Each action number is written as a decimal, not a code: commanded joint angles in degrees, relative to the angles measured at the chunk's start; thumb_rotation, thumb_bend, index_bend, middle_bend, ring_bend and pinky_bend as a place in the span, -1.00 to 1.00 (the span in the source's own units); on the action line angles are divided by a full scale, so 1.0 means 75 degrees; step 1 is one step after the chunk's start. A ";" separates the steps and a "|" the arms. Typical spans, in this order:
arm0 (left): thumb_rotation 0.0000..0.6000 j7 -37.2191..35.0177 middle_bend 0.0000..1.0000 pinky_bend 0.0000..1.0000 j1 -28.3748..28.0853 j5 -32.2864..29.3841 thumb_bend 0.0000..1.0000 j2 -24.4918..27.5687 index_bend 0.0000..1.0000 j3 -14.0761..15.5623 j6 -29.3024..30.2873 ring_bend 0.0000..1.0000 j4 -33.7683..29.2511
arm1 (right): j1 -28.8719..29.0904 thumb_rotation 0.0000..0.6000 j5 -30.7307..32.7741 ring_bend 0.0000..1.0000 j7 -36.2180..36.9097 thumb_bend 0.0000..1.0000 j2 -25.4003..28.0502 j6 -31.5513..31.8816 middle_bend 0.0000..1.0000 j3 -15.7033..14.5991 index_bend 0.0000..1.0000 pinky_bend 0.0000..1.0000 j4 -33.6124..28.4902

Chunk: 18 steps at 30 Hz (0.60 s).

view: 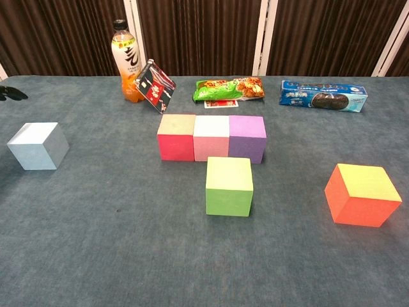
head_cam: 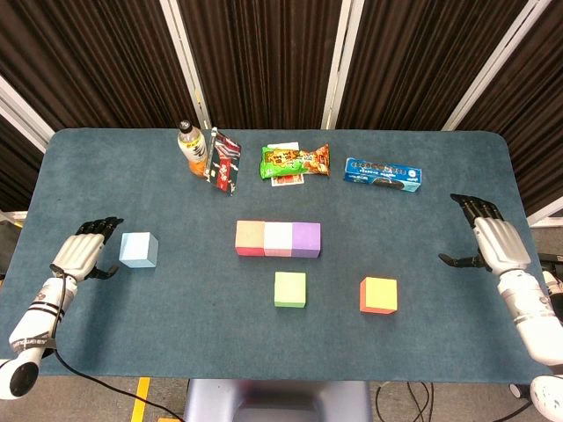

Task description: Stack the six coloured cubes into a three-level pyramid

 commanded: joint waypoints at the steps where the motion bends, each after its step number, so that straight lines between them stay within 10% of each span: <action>1: 1.00 0.0095 -1.00 -0.87 -0.0108 -0.0183 -0.34 -0.0327 -1.00 0.0002 -0.0330 -1.00 0.0507 | -0.0002 1.00 0.0008 -0.95 -0.0060 -0.44 -0.0011 0.0018 -0.67 0.0002 -0.84 -0.79 -0.0058; 18: 1.00 -0.1145 -1.00 -0.86 -0.0463 -0.0196 -0.34 -0.0984 -0.98 -0.0459 -0.1768 -1.00 0.1649 | 0.0093 1.00 0.0354 -0.95 -0.0537 -0.44 -0.0121 -0.0047 -0.67 0.0043 -0.84 -0.79 -0.0251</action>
